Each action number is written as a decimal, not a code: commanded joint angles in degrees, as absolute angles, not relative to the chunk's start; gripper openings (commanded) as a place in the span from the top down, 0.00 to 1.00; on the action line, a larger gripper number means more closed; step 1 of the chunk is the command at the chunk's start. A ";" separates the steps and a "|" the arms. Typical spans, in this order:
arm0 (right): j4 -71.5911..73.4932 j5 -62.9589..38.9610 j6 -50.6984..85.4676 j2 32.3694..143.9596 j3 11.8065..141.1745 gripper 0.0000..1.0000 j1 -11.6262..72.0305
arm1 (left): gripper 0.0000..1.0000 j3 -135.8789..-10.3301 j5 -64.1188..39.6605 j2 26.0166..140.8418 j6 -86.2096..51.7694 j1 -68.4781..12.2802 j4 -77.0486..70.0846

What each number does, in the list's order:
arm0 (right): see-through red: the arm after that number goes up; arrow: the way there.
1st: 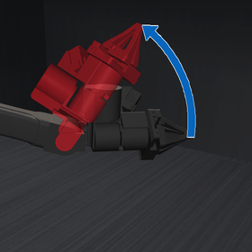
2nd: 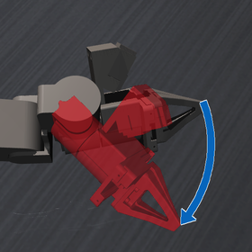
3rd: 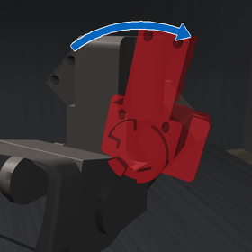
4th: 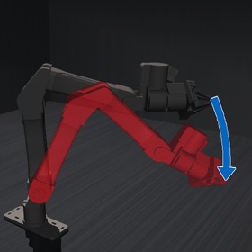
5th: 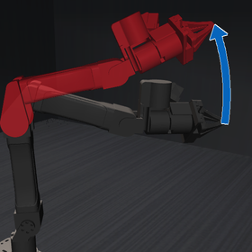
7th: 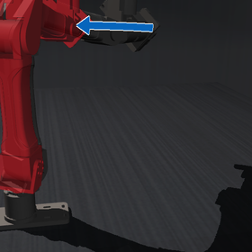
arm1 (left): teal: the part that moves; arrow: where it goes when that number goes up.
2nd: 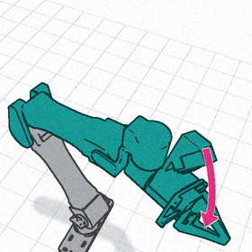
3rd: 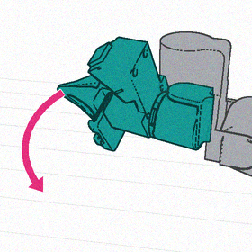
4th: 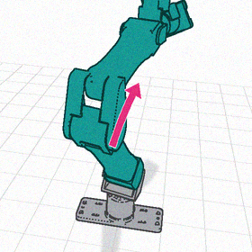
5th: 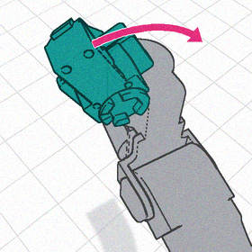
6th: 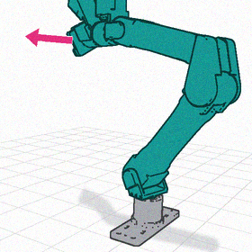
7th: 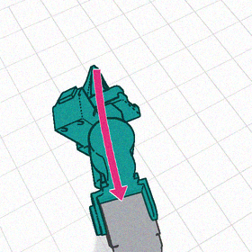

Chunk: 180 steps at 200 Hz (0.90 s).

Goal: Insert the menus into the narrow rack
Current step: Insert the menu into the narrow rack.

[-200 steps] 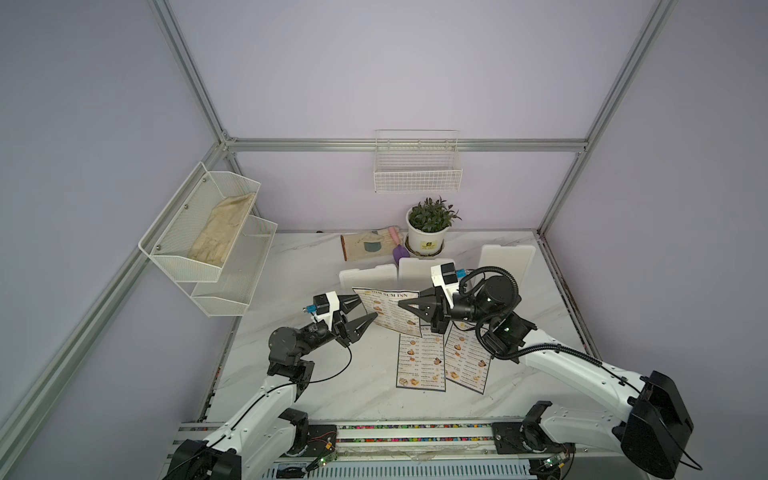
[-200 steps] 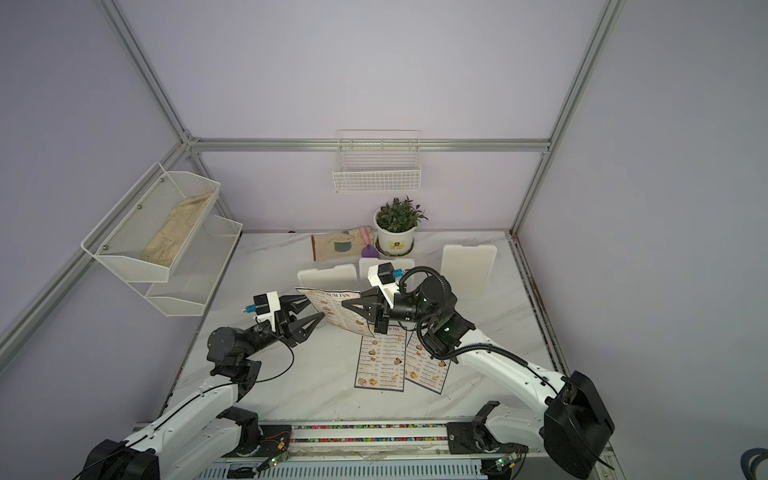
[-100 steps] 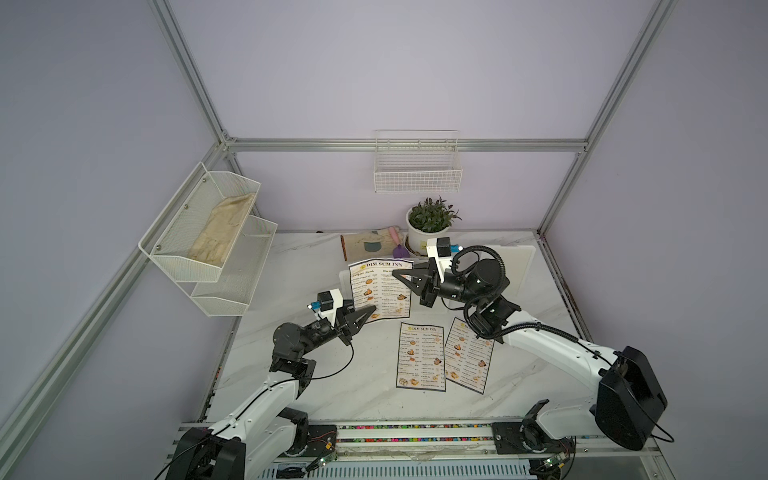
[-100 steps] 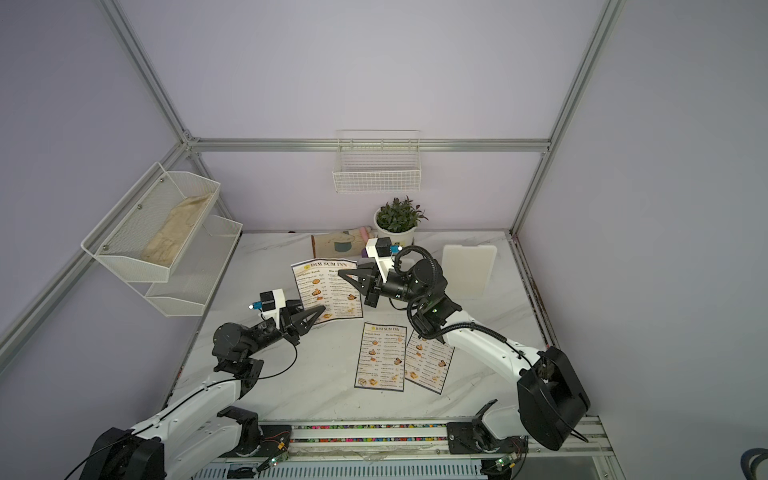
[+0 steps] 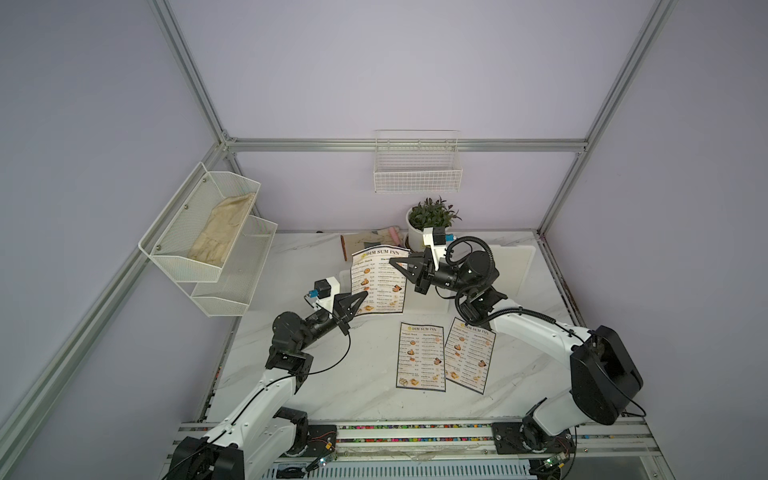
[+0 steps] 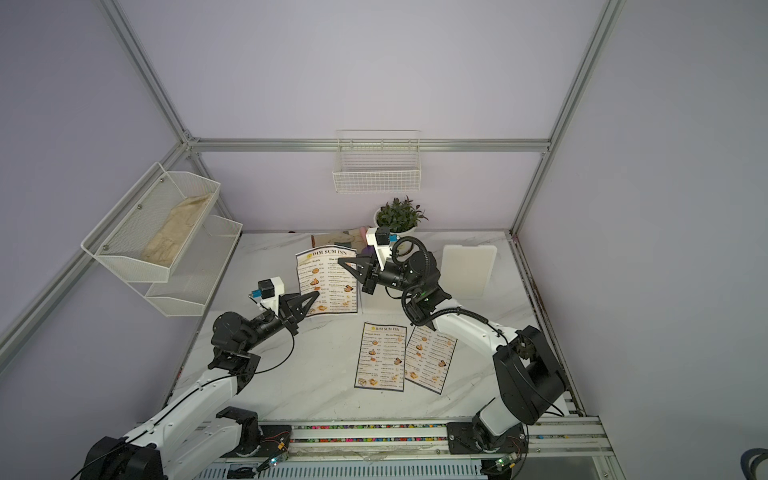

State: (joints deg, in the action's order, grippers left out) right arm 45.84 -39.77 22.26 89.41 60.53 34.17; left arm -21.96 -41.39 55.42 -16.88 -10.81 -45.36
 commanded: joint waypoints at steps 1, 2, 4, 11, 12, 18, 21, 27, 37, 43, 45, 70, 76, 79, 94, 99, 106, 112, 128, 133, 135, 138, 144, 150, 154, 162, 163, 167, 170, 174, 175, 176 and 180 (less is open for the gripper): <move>49.57 -40.33 24.07 91.92 63.95 1.00 33.57 | 1.00 -26.56 -41.67 57.17 -16.43 -9.29 -44.97; 49.61 -40.34 24.08 92.06 64.01 1.00 33.53 | 1.00 -26.64 -41.66 57.28 -16.43 -9.26 -44.94; 49.69 -40.34 24.15 92.32 64.25 1.00 33.50 | 1.00 -26.76 -41.77 57.45 -16.44 -9.17 -45.03; 49.96 -40.51 24.26 93.15 65.00 1.00 33.40 | 1.00 -27.36 -42.20 58.26 -16.40 -8.90 -45.04; 49.98 -40.56 24.30 93.29 65.11 1.00 33.40 | 1.00 -27.48 -42.24 58.35 -16.42 -8.85 -45.02; 50.14 -40.69 24.31 93.90 65.70 1.00 33.33 | 1.00 -28.11 -42.79 59.05 -16.33 -8.64 -44.94; 50.17 -40.74 24.33 94.21 66.04 1.00 33.31 | 1.00 -28.52 -43.06 59.39 -16.35 -8.50 -44.74; 50.24 -40.81 24.32 94.82 66.72 1.00 33.27 | 1.00 -29.14 -43.58 60.01 -16.12 -8.33 -44.35; 50.27 -40.91 24.34 95.93 67.84 1.00 33.22 | 1.00 -30.09 -43.93 60.99 -15.83 -7.94 -43.71; 50.25 -40.96 24.28 96.66 68.57 1.00 33.16 | 1.00 -30.45 -43.88 61.59 -15.72 -7.62 -43.60; 50.27 -40.96 24.37 96.96 68.85 1.00 33.14 | 1.00 -30.55 -43.80 61.78 -15.73 -7.53 -43.64; 50.43 -41.37 25.32 101.02 72.39 1.00 32.48 | 1.00 -31.79 -43.32 64.23 -15.91 -5.85 -44.43; 50.60 -41.55 25.74 102.08 73.36 1.00 32.36 | 1.00 -32.23 -43.45 64.86 -16.09 -5.36 -44.63; 50.69 -41.69 25.89 102.66 73.87 1.00 32.22 | 1.00 -32.46 -43.43 65.20 -16.14 -5.10 -44.72; 50.80 -42.72 26.80 105.81 76.90 1.00 31.91 | 1.00 -33.64 -44.21 66.73 -16.83 -4.11 -45.27; 50.80 -43.01 27.00 106.85 77.96 1.00 31.84 | 1.00 -34.02 -44.47 67.22 -17.11 -3.82 -45.54; 50.79 -43.37 27.13 108.28 79.32 1.00 31.75 | 1.00 -34.43 -44.77 67.84 -17.43 -3.41 -45.95; 50.73 -43.61 27.31 109.32 80.42 1.00 31.66 | 1.00 -34.69 -44.84 68.30 -17.75 -3.11 -46.57; 50.67 -44.36 27.95 111.94 83.24 1.00 31.26 | 1.00 -35.51 -45.31 69.53 -18.66 -2.15 -48.31; 50.71 -44.51 28.14 112.55 84.04 1.00 31.08 | 1.00 -35.95 -45.52 69.88 -18.85 -1.87 -48.52; 50.76 -44.57 28.20 112.82 84.31 1.00 31.06 | 1.00 -36.12 -45.66 70.05 -18.95 -1.74 -48.54; 50.80 -44.63 28.32 113.16 84.71 1.00 30.91 | 1.00 -36.46 -45.86 70.27 -19.08 -1.57 -48.60; 50.87 -44.86 28.58 113.81 85.42 1.00 30.70 | 1.00 -37.09 -46.35 70.63 -19.34 -1.19 -48.60; 50.88 -45.03 28.93 114.49 86.33 1.00 30.50 | 1.00 -37.70 -46.69 70.92 -19.58 -0.94 -48.60; 50.89 -45.16 29.12 114.90 86.90 1.00 30.34 | 1.00 -38.06 -46.77 71.10 -19.73 -0.75 -48.58; 51.05 -45.50 29.50 115.77 87.96 1.00 30.16 | 1.00 -38.52 -46.61 71.51 -20.13 -0.41 -48.81; 51.01 -45.56 29.56 115.89 88.10 1.00 30.11 | 1.00 -38.55 -46.55 71.57 -20.13 -0.38 -48.88; 51.13 -45.80 29.70 116.30 88.58 1.00 30.04 | 1.00 -38.73 -46.43 71.72 -20.25 -0.25 -49.14; 51.23 -45.98 29.83 116.52 88.90 1.00 29.98 | 1.00 -38.88 -46.34 71.83 -20.36 -0.14 -49.46; 51.40 -46.25 30.04 117.02 89.38 1.00 29.91 | 1.00 -39.01 -46.24 72.08 -20.54 -0.09 -49.82; 51.45 -46.29 30.05 117.09 89.56 1.00 29.94 | 1.00 -39.02 -46.23 72.12 -20.60 -0.09 -49.87; 51.48 -46.39 30.14 117.12 89.69 1.00 29.95 | 1.00 -39.06 -46.23 72.18 -20.67 0.00 -49.94; 51.52 -46.62 30.22 117.45 90.01 1.00 29.90 | 0.99 -39.23 -46.28 72.37 -20.98 0.11 -50.31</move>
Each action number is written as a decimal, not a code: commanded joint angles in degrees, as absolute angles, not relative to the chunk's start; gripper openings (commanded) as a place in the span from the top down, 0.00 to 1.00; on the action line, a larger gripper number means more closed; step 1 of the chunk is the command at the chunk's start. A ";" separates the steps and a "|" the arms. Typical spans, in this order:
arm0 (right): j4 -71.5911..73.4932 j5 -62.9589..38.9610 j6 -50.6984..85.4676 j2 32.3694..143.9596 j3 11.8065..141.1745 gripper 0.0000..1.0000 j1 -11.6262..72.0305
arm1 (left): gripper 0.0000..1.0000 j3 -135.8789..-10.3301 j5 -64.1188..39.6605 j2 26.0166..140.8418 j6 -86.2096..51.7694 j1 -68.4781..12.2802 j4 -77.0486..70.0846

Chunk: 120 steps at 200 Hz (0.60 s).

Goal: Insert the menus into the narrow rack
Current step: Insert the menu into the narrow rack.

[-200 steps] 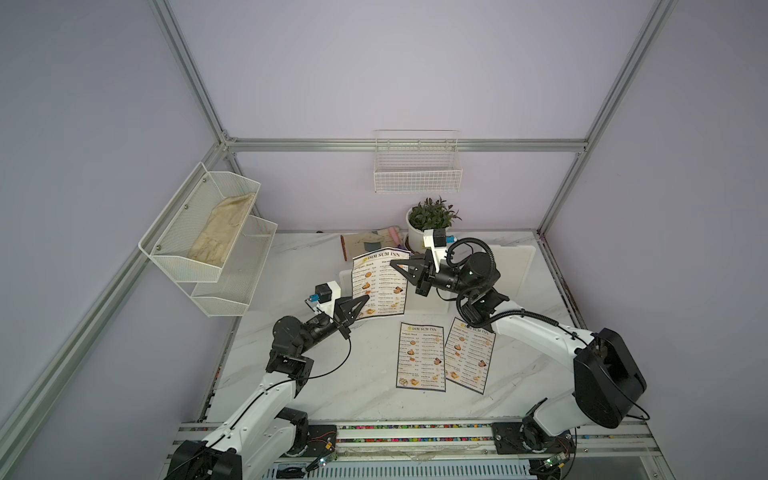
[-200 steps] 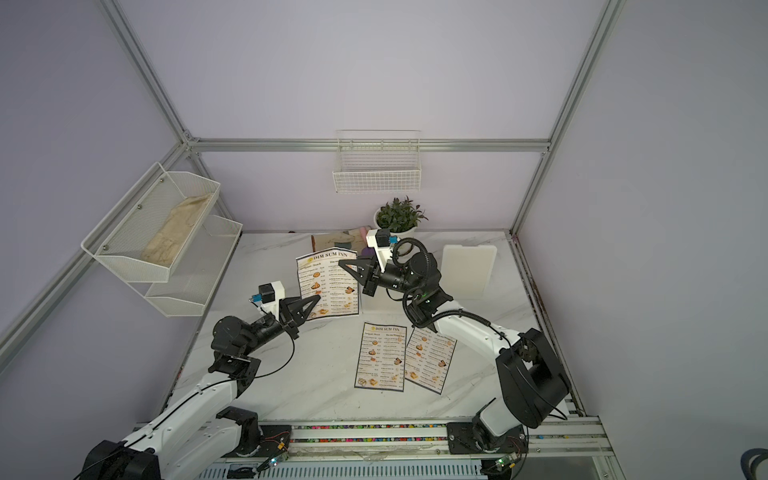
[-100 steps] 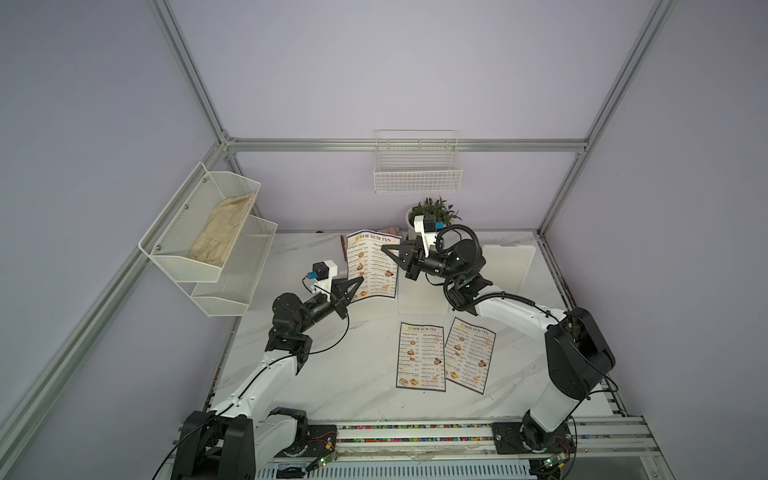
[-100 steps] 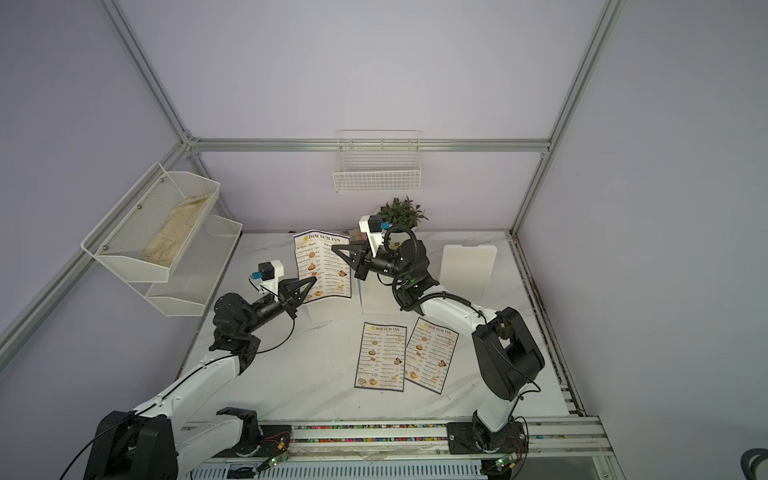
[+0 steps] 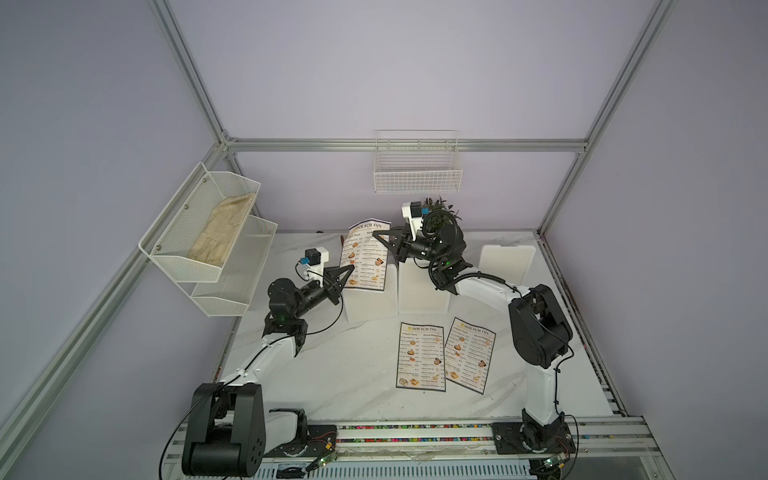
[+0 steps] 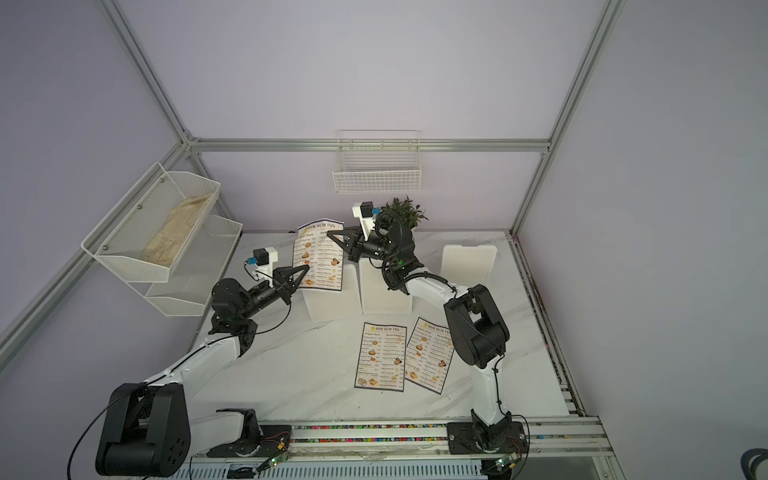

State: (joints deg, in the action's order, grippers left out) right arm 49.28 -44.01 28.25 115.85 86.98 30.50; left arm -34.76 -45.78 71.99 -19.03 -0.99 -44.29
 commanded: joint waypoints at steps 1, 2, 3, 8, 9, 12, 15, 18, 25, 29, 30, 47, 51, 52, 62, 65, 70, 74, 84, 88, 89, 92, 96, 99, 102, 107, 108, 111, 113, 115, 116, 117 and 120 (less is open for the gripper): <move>51.56 -46.69 30.32 117.52 90.09 1.00 29.89 | 0.99 -39.26 -46.30 72.40 -21.04 0.10 -50.38; 51.57 -46.72 30.36 117.56 90.18 1.00 29.89 | 0.99 -39.32 -46.31 72.50 -21.15 0.14 -50.50; 51.58 -46.74 30.39 117.62 90.31 1.00 29.88 | 0.99 -39.35 -46.27 72.55 -21.21 0.16 -50.61; 51.59 -46.83 30.57 117.86 90.72 1.00 29.81 | 0.97 -39.56 -46.40 72.82 -21.54 0.35 -51.06; 51.59 -46.88 30.67 117.86 90.75 1.00 29.80 | 0.97 -39.60 -46.45 72.88 -21.67 0.39 -51.15; 51.59 -46.87 30.69 117.94 91.00 1.00 29.80 | 0.96 -39.71 -46.61 73.05 -21.82 0.39 -51.51; 51.59 -46.98 30.75 118.05 91.17 1.00 29.81 | 0.95 -39.85 -46.85 73.17 -22.06 0.44 -51.88; 51.67 -47.02 30.77 118.08 91.29 1.00 29.80 | 0.94 -39.94 -46.89 73.35 -22.28 0.48 -52.24; 51.68 -46.94 30.68 118.04 91.38 1.00 29.79 | 0.91 -40.07 -47.08 73.74 -22.85 0.59 -53.18; 51.76 -46.85 30.57 118.08 91.46 1.00 29.81 | 0.90 -40.16 -47.11 73.93 -23.14 0.61 -53.79; 51.76 -46.80 30.53 118.10 91.44 1.00 29.80 | 0.90 -40.21 -47.16 73.92 -23.22 0.61 -53.92; 51.85 -45.98 30.24 118.28 91.92 1.00 29.66 | 0.87 -40.88 -46.87 74.56 -24.33 0.90 -55.08; 51.98 -45.86 30.31 118.51 92.13 1.00 29.62 | 0.87 -41.10 -46.82 74.68 -24.54 0.90 -55.17; 52.00 -45.82 30.36 118.54 92.16 1.00 29.58 | 0.87 -41.16 -46.79 74.69 -24.57 0.89 -55.14; 52.20 -45.45 30.84 118.99 92.93 1.00 29.45 | 0.87 -41.77 -46.79 75.19 -25.00 1.04 -55.11; 52.33 -45.33 31.08 119.19 93.20 1.00 29.37 | 0.87 -42.01 -46.78 75.32 -25.11 1.10 -55.12; 52.53 -45.41 31.47 119.54 93.63 1.00 29.29 | 0.87 -42.28 -46.84 75.61 -25.30 1.18 -55.19; 52.78 -45.38 31.90 119.76 94.00 1.00 29.19 | 0.87 -42.50 -47.01 75.86 -25.39 1.16 -55.19; 53.61 -45.29 32.72 120.39 94.71 1.00 29.05 | 0.87 -43.01 -47.24 76.42 -25.62 1.21 -55.26; 53.89 -45.18 32.98 120.61 94.94 1.00 28.96 | 0.87 -43.23 -47.40 76.69 -25.73 1.25 -55.37; 53.93 -45.09 33.06 120.64 94.97 1.00 28.98 | 0.87 -43.24 -47.43 76.75 -25.74 1.24 -55.46; 54.01 -45.01 33.19 120.79 95.27 1.00 28.98 | 0.87 -43.41 -47.46 77.00 -25.82 1.23 -55.50; 54.18 -44.86 33.35 120.99 95.49 1.00 28.92 | 0.87 -43.61 -47.46 77.36 -25.92 1.34 -55.59; 54.20 -44.59 33.51 121.14 95.73 1.00 28.92 | 0.87 -43.68 -47.54 77.57 -26.05 1.33 -55.65; 54.29 -44.50 33.63 121.30 95.96 1.00 28.92 | 0.87 -43.84 -47.55 77.79 -26.14 1.45 -55.74; 54.32 -44.32 33.94 121.63 96.32 1.00 28.88 | 0.87 -43.95 -47.64 78.22 -26.31 1.41 -56.01; 54.32 -44.31 34.02 121.68 96.41 1.00 28.85 | 0.87 -43.99 -47.68 78.26 -26.38 1.45 -56.09; 54.36 -44.30 34.16 121.78 96.66 1.00 28.85 | 0.87 -44.13 -47.76 78.50 -26.56 1.51 -56.30; 54.44 -44.30 34.36 121.94 96.78 1.00 28.83 | 0.87 -44.19 -47.84 78.71 -26.66 1.52 -56.48; 54.48 -44.30 34.47 122.04 96.95 1.00 28.83 | 0.87 -44.23 -47.95 78.87 -26.81 1.57 -56.66; 54.53 -44.30 34.55 122.06 97.03 1.00 28.78 | 0.87 -44.26 -47.97 78.94 -26.85 1.57 -56.67; 54.55 -44.25 34.59 122.12 97.08 1.00 28.81 | 0.87 -44.28 -48.02 79.02 -26.92 1.58 -56.77; 54.58 -44.23 34.74 122.21 97.26 1.00 28.79 | 0.87 -44.31 -48.11 79.28 -27.11 1.65 -57.00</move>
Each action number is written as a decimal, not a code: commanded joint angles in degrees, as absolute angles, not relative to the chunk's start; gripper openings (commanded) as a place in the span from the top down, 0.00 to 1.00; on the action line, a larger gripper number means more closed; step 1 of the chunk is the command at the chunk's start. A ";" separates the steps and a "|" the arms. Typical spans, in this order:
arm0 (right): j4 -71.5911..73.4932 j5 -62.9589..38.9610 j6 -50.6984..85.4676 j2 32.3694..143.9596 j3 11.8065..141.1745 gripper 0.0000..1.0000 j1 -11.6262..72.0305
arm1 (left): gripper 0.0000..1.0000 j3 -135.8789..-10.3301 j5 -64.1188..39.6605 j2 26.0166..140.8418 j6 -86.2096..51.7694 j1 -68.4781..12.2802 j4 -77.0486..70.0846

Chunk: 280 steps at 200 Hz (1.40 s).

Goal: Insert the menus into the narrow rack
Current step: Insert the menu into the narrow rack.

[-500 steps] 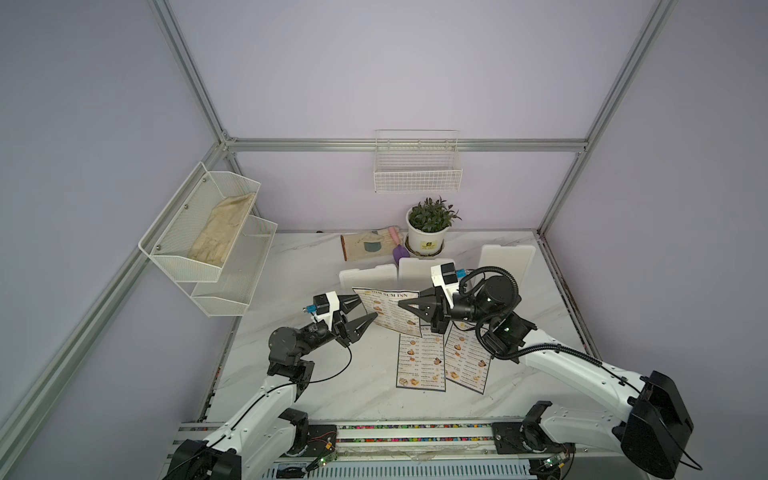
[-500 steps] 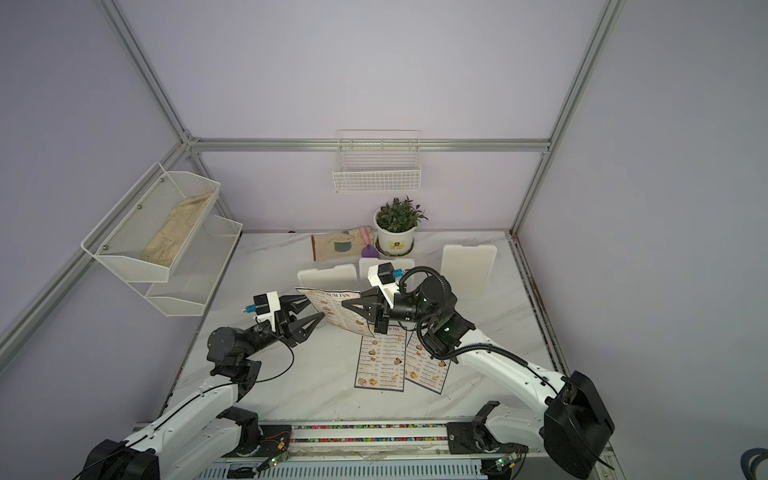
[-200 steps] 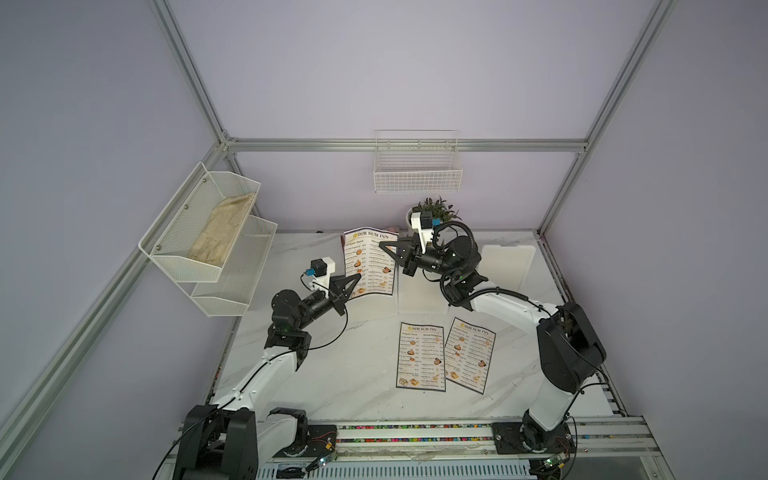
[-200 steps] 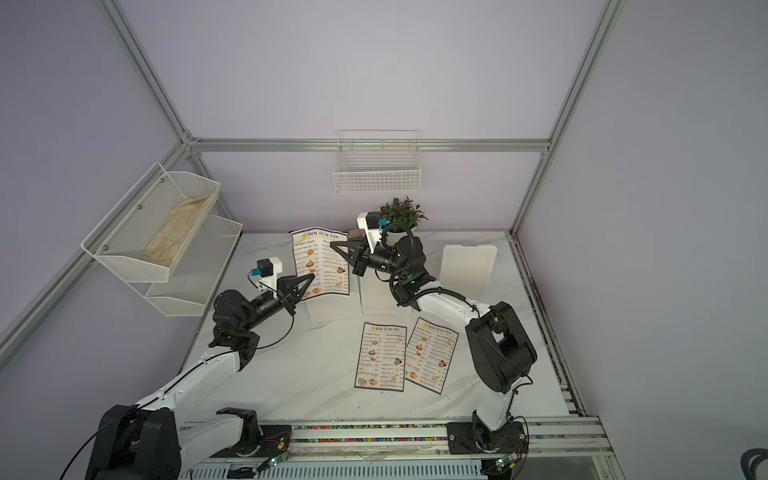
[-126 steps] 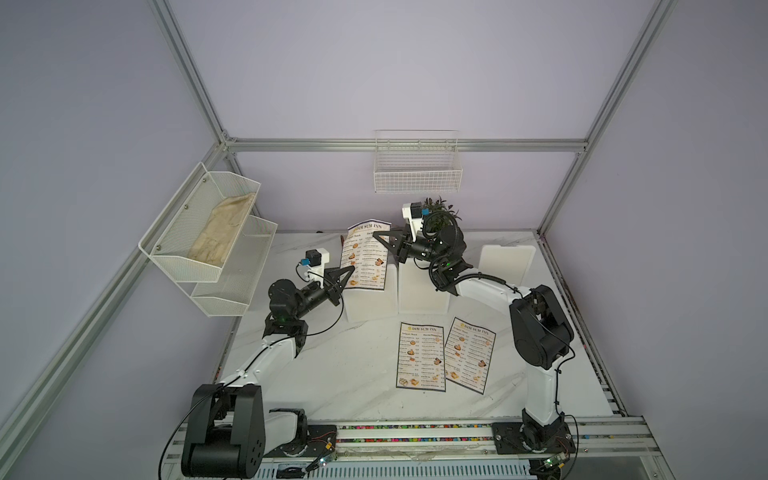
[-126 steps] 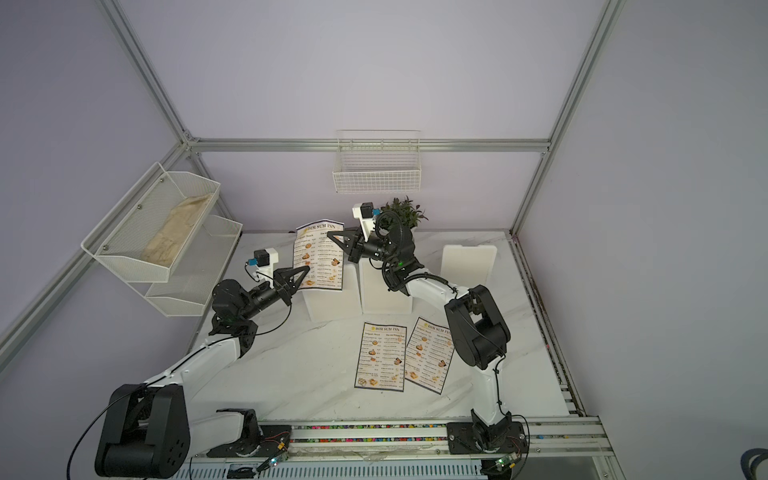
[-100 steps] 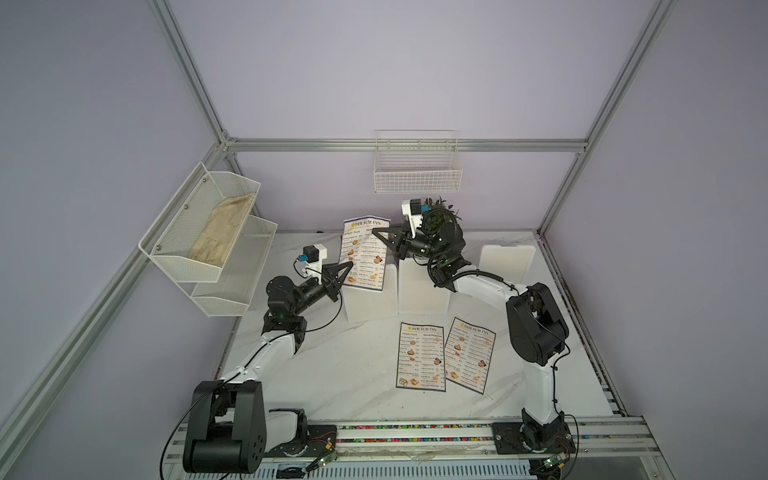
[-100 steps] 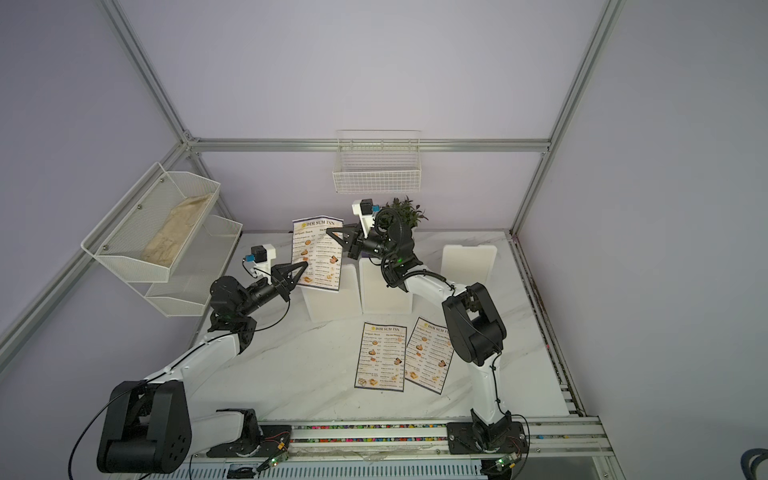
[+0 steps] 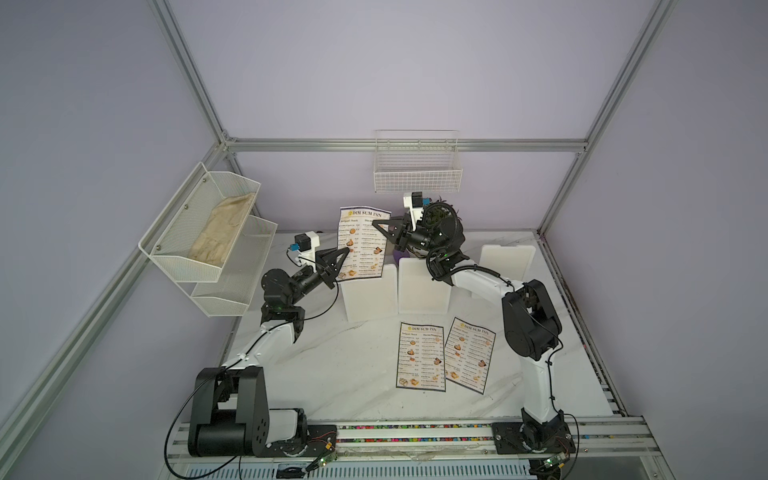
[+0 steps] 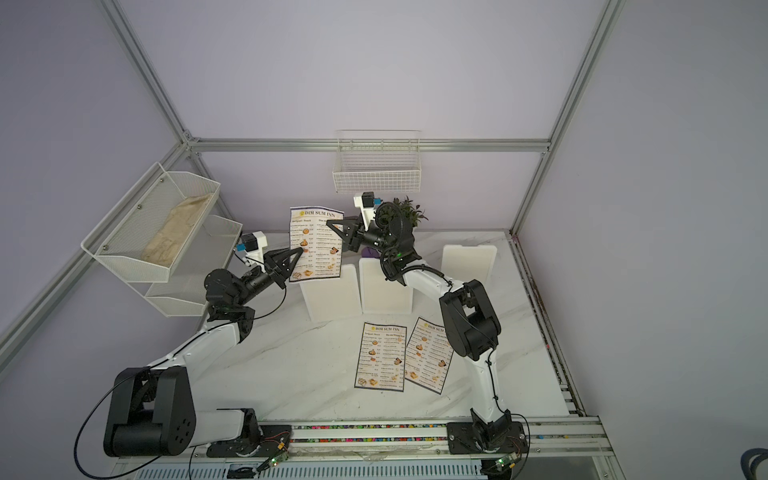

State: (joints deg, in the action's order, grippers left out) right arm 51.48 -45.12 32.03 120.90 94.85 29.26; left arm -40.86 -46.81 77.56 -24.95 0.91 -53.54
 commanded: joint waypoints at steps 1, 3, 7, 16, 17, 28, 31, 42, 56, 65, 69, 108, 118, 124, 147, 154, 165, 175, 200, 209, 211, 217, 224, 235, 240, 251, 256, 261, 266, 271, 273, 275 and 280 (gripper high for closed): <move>54.58 -44.17 34.77 122.23 97.36 1.00 28.77 | 0.87 -44.39 -48.14 79.41 -27.18 1.70 -57.15; 54.65 -44.16 34.86 122.29 97.44 1.00 28.75 | 0.87 -44.45 -48.22 79.57 -27.36 1.77 -57.35; 54.71 -44.01 35.01 122.42 97.60 1.00 28.67 | 0.87 -44.60 -48.32 79.97 -27.62 1.78 -57.75; 54.88 -43.69 35.20 122.51 97.78 1.00 28.58 | 0.87 -44.74 -48.59 80.41 -28.52 2.07 -58.74; 54.91 -43.60 35.22 122.52 97.76 1.00 28.57 | 0.87 -44.78 -48.60 80.42 -28.63 2.09 -58.86; 54.99 -43.26 35.33 122.52 97.92 1.00 28.48 | 0.87 -45.07 -49.07 82.70 -29.76 2.49 -60.09; 55.02 -43.24 35.38 122.44 97.98 1.00 28.44 | 0.87 -45.21 -49.19 82.96 -30.08 2.64 -60.45; 54.93 -43.07 35.42 122.43 98.39 1.00 28.39 | 0.87 -45.43 -49.88 83.94 -31.20 2.93 -61.84; 54.93 -42.81 35.91 122.67 99.04 1.00 28.30 | 0.87 -45.77 -50.77 85.04 -32.52 3.25 -63.54; 54.93 -42.80 36.15 122.78 99.53 1.00 28.30 | 0.87 -46.05 -51.35 85.72 -33.24 3.34 -64.48; 54.93 -42.74 36.27 122.83 99.75 1.00 28.31 | 0.87 -46.14 -51.67 86.02 -33.52 3.39 -64.76; 54.91 -42.80 36.83 123.57 101.07 1.00 28.30 | 1.00 -46.84 -52.91 88.08 -35.78 3.76 -67.97; 55.01 -42.80 36.74 123.78 101.08 1.00 28.30 | 1.00 -47.10 -53.07 88.38 -36.47 3.93 -68.64; 55.02 -42.80 36.82 123.84 101.08 1.00 28.31 | 1.00 -47.21 -53.31 88.59 -36.86 4.04 -69.19; 55.26 -42.81 36.83 123.85 100.81 1.00 28.29 | 1.00 -47.30 -54.13 89.13 -38.56 4.36 -72.65; 55.58 -42.80 36.90 123.95 100.66 1.00 28.30 | 1.00 -47.29 -54.22 89.21 -38.98 4.45 -73.19; 55.72 -42.74 36.91 124.13 100.83 1.00 28.31 | 1.00 -47.37 -54.19 89.30 -39.24 4.55 -73.48; 55.75 -42.67 37.09 124.37 100.96 1.00 28.30 | 1.00 -47.39 -54.22 89.30 -39.29 4.60 -73.44; 55.85 -42.80 37.78 124.79 101.12 1.00 28.30 | 1.00 -47.34 -54.45 89.31 -39.55 4.75 -73.65; 55.90 -42.72 37.88 124.66 100.99 1.00 28.31 | 1.00 -47.31 -54.33 89.30 -39.55 4.75 -73.59; 55.85 -42.67 37.92 124.68 100.99 1.00 28.30 | 1.00 -47.29 -54.36 89.30 -39.62 4.75 -73.64; 55.88 -42.63 38.03 124.68 100.98 1.00 28.37 | 1.00 -47.33 -54.34 89.37 -39.68 4.75 -73.65; 55.89 -42.54 38.27 124.79 100.99 1.00 28.30 | 1.00 -47.37 -54.38 89.38 -39.77 4.87 -73.65; 55.86 -42.45 38.57 124.80 100.94 1.00 28.30 | 1.00 -47.37 -54.33 89.38 -39.82 4.84 -73.74; 55.79 -42.37 38.83 124.80 100.98 1.00 28.32 | 1.00 -47.38 -54.37 89.38 -39.91 4.94 -73.82; 55.76 -42.19 39.27 124.79 101.04 1.00 28.30 | 1.00 -47.43 -54.23 89.30 -40.09 5.02 -73.83; 55.80 -42.16 39.51 124.67 101.22 1.00 28.30 | 1.00 -47.42 -54.16 89.22 -40.20 5.09 -73.83; 55.65 -42.18 39.63 124.60 101.18 1.00 28.37 | 1.00 -47.38 -54.22 89.17 -40.42 5.16 -73.83; 55.29 -42.34 39.64 124.50 101.33 1.00 28.35 | 1.00 -47.37 -54.23 89.13 -40.58 5.25 -73.91; 54.89 -42.51 39.59 124.23 101.34 1.00 28.30 | 1.00 -47.44 -54.33 89.04 -40.73 5.27 -74.00; 54.74 -42.58 39.56 124.16 101.23 1.00 28.30 | 1.00 -47.50 -54.41 88.99 -40.81 5.27 -74.00; 54.58 -42.61 39.62 124.03 101.13 1.00 28.30 | 1.00 -47.51 -54.47 88.96 -40.86 5.27 -74.00; 54.37 -42.78 39.64 123.70 100.98 1.00 28.31 | 1.00 -47.47 -54.66 88.86 -41.03 5.27 -74.00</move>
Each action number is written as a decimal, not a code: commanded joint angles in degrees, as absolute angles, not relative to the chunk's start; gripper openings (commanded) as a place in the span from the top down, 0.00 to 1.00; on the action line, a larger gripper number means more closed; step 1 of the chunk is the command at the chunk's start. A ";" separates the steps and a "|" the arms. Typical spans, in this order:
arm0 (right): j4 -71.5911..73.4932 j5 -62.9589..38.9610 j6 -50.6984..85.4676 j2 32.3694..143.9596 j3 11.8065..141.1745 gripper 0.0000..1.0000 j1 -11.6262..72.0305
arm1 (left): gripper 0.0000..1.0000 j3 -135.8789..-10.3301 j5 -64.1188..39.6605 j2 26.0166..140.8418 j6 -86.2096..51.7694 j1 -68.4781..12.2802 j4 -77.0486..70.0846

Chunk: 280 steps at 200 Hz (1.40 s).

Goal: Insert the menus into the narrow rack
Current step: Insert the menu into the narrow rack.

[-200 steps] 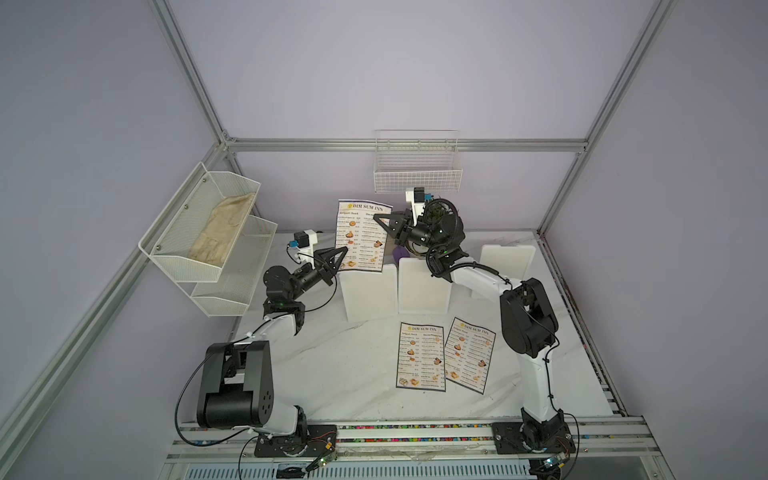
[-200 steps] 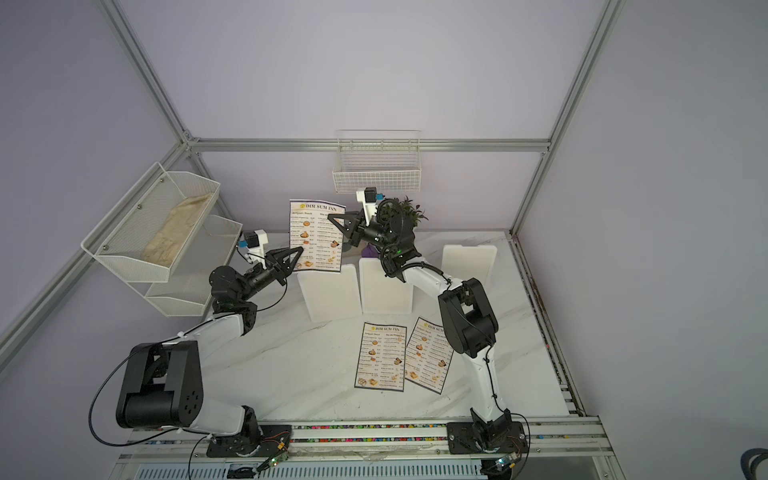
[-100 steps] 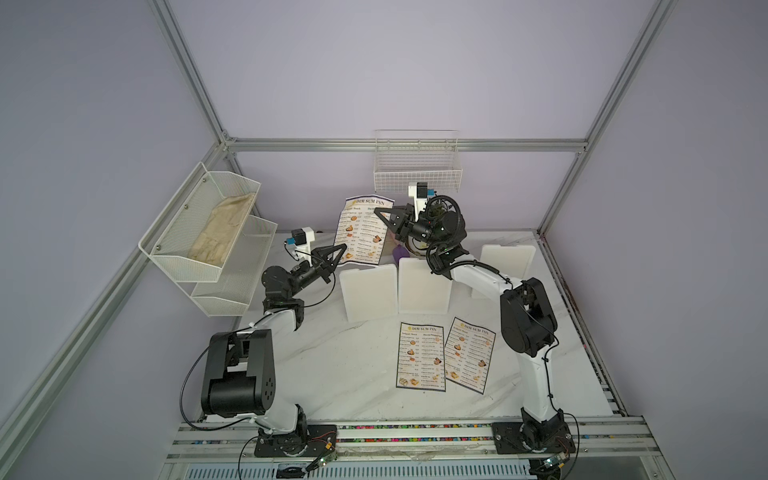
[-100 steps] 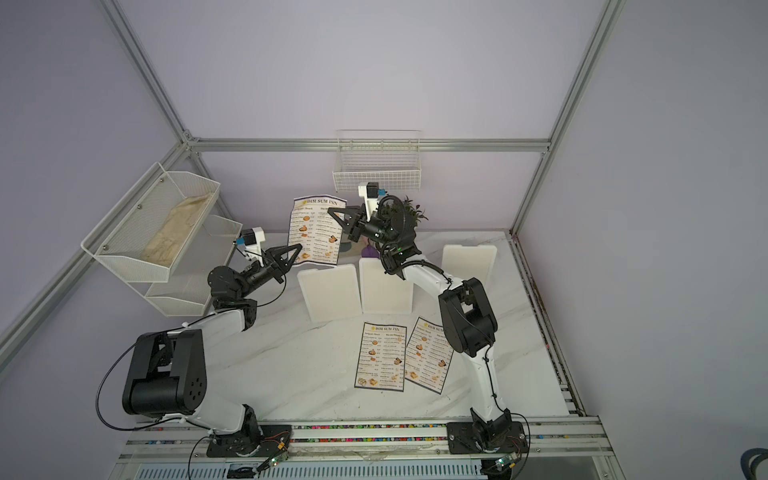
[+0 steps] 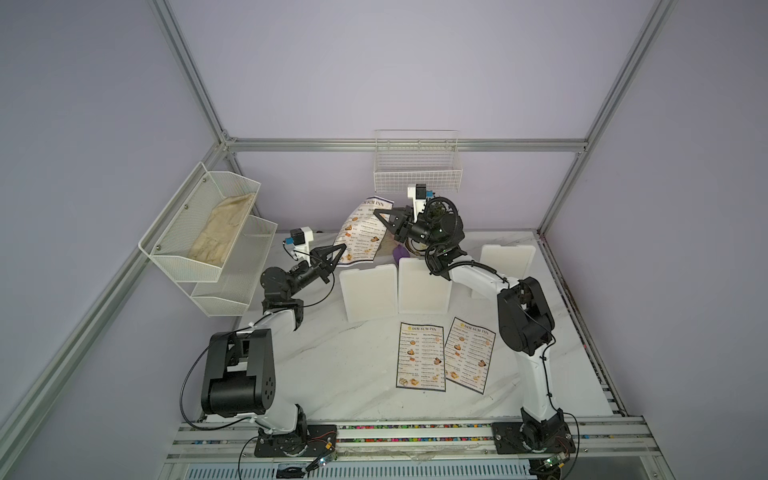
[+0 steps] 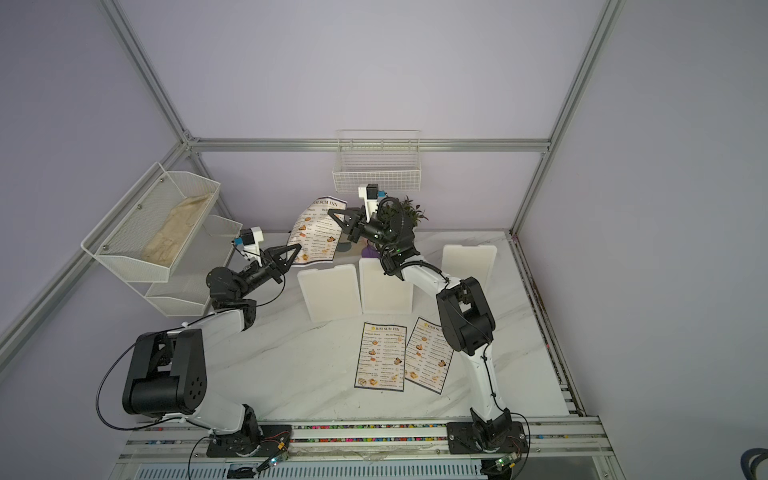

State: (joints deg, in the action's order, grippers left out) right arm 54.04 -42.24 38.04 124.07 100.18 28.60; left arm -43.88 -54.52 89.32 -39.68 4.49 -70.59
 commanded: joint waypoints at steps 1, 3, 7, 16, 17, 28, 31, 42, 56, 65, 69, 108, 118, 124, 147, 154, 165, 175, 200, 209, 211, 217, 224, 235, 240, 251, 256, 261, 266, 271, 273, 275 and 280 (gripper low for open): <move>54.39 -42.83 39.64 123.59 100.94 1.00 28.31 | 1.00 -47.51 -54.71 88.86 -41.04 5.27 -74.00; 54.40 -42.92 39.64 123.40 100.73 1.00 28.30 | 1.00 -47.56 -54.83 88.86 -41.11 5.27 -73.98; 54.52 -43.12 39.57 123.07 100.25 1.00 28.29 | 1.00 -47.55 -55.04 88.79 -41.32 5.27 -74.07; 55.03 -43.56 39.14 122.15 98.89 0.93 28.30 | 1.00 -47.79 -55.64 88.60 -41.58 5.27 -74.14; 55.07 -43.58 39.08 122.03 98.75 0.92 28.30 | 1.00 -47.75 -55.77 88.60 -41.62 5.27 -74.16; 55.28 -43.80 37.82 120.63 96.64 0.80 28.30 | 1.00 -48.03 -56.61 88.42 -42.11 5.27 -74.26; 55.40 -43.85 37.53 120.34 96.09 0.78 28.32 | 1.00 -48.14 -56.82 88.46 -42.24 5.32 -74.27; 55.90 -44.27 36.90 119.86 94.51 0.74 28.30 | 1.00 -48.55 -57.63 88.31 -42.87 5.27 -74.36; 56.03 -45.39 36.27 120.22 93.72 0.71 28.30 | 1.00 -48.87 -57.96 88.24 -43.65 5.30 -74.44; 56.12 -46.30 36.12 120.70 93.73 0.68 28.23 | 1.00 -49.13 -58.28 88.24 -44.15 5.28 -74.53; 56.26 -46.71 36.10 120.97 93.79 0.68 28.28 | 1.00 -49.27 -58.61 88.24 -44.35 5.30 -74.53; 61.29 -50.55 39.44 123.80 95.34 0.67 28.08 | 1.00 -50.56 -60.83 88.77 -46.44 5.18 -75.30; 62.17 -51.18 40.47 124.17 95.92 0.68 27.99 | 1.00 -50.54 -61.19 88.86 -46.65 5.25 -75.62; 62.67 -51.45 41.04 124.29 96.24 0.68 28.04 | 1.00 -50.59 -61.38 88.86 -46.75 5.19 -75.67; 63.68 -52.01 42.26 124.63 96.83 0.68 27.95 | 1.00 -50.45 -61.85 88.85 -46.76 5.14 -75.75; 63.80 -51.97 42.34 124.58 96.77 0.67 27.95 | 1.00 -50.46 -61.95 88.87 -46.76 5.19 -75.77; 63.85 -51.99 42.45 124.52 96.77 0.68 27.95 | 1.00 -50.45 -62.43 89.11 -46.76 5.19 -75.85; 63.96 -52.05 42.60 124.54 96.92 0.77 27.95 | 1.00 -50.59 -62.84 89.38 -46.71 5.19 -75.85; 64.59 -52.21 43.24 124.62 96.96 0.96 27.95 | 1.00 -50.59 -63.28 89.95 -46.77 5.34 -75.85; 64.73 -52.25 43.27 124.80 96.90 0.99 27.95 | 1.00 -50.55 -63.50 90.00 -46.85 5.36 -75.85; 64.76 -52.20 43.32 124.80 96.87 0.99 27.93 | 1.00 -50.58 -63.53 90.00 -46.91 5.36 -75.85; 64.84 -52.07 43.33 124.88 96.78 0.99 27.95 | 1.00 -50.54 -63.56 90.00 -46.93 5.45 -75.85; 64.86 -52.10 43.31 124.90 96.72 0.99 27.87 | 1.00 -50.39 -63.46 89.87 -46.94 5.52 -75.85; 64.86 -51.92 43.24 124.97 96.57 0.99 27.91 | 1.00 -50.23 -63.23 89.65 -46.80 5.54 -75.85; 64.93 -51.82 43.28 124.90 96.43 0.99 27.78 | 1.00 -50.13 -63.08 89.57 -46.79 5.61 -75.87; 65.16 -51.85 43.28 124.96 96.42 0.99 27.77 | 1.00 -50.07 -62.95 89.36 -46.78 5.79 -75.94; 65.29 -51.80 43.37 124.89 96.39 0.99 27.77 | 1.00 -50.01 -62.95 89.30 -46.80 5.84 -75.89; 65.39 -51.77 43.50 124.98 96.36 1.00 27.78 | 1.00 -49.97 -62.93 89.21 -46.88 6.02 -75.94; 65.39 -51.77 43.49 124.98 96.34 1.00 27.82 | 1.00 -49.95 -62.87 88.97 -46.85 6.18 -75.94; 65.39 -51.80 43.44 125.03 96.18 1.00 27.79 | 1.00 -49.72 -62.52 88.89 -46.89 6.44 -75.89; 65.39 -51.71 43.42 124.99 96.12 1.00 27.78 | 1.00 -49.61 -62.37 88.76 -46.86 6.55 -75.88; 65.46 -51.64 43.35 124.98 96.01 1.00 27.77 | 1.00 -49.49 -62.17 88.66 -46.85 6.63 -75.88; 65.55 -51.38 43.33 124.90 95.65 1.00 27.82 | 1.00 -49.19 -61.68 88.45 -46.85 6.91 -75.91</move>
